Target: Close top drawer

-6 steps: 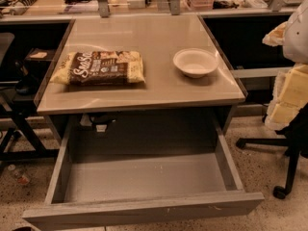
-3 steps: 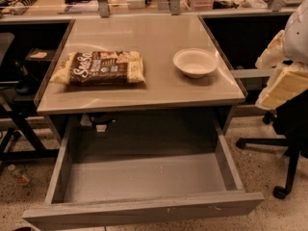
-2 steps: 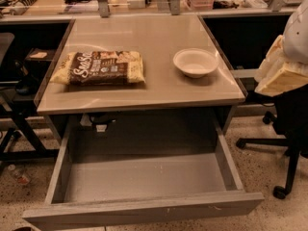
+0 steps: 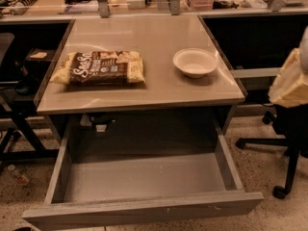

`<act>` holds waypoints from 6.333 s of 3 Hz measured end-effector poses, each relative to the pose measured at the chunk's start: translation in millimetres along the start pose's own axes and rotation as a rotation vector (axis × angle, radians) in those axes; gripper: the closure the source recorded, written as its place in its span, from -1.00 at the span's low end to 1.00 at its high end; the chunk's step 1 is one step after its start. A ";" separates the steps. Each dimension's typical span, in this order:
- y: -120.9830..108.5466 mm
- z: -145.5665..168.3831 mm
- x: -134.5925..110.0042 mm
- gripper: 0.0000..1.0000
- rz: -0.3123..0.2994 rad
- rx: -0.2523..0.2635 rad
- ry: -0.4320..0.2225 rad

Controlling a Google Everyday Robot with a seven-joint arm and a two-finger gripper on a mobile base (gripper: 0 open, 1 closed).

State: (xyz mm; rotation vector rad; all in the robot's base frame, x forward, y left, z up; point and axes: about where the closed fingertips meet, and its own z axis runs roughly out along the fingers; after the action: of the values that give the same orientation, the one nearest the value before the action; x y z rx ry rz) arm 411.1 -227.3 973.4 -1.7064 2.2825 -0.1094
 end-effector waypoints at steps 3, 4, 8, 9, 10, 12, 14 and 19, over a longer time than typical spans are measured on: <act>112.7 -9.1 45.8 1.00 0.103 -0.133 0.106; 134.4 6.1 40.6 1.00 0.083 -0.176 0.102; 233.1 162.8 80.0 1.00 0.160 -0.484 0.181; 239.6 174.9 79.6 1.00 0.172 -0.499 0.160; 243.2 208.3 70.4 1.00 0.195 -0.499 0.113; 210.6 250.2 46.5 1.00 0.203 -0.420 0.016; 184.1 276.5 33.5 1.00 0.198 -0.376 -0.041; 179.0 285.5 29.4 -0.76 0.211 -0.377 -0.049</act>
Offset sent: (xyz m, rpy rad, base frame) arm -0.2071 -0.0146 -0.0575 -0.0406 0.4177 -0.1369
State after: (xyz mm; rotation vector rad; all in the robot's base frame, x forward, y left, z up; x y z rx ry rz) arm 315.8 -170.6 653.9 -1.5904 2.5489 0.4275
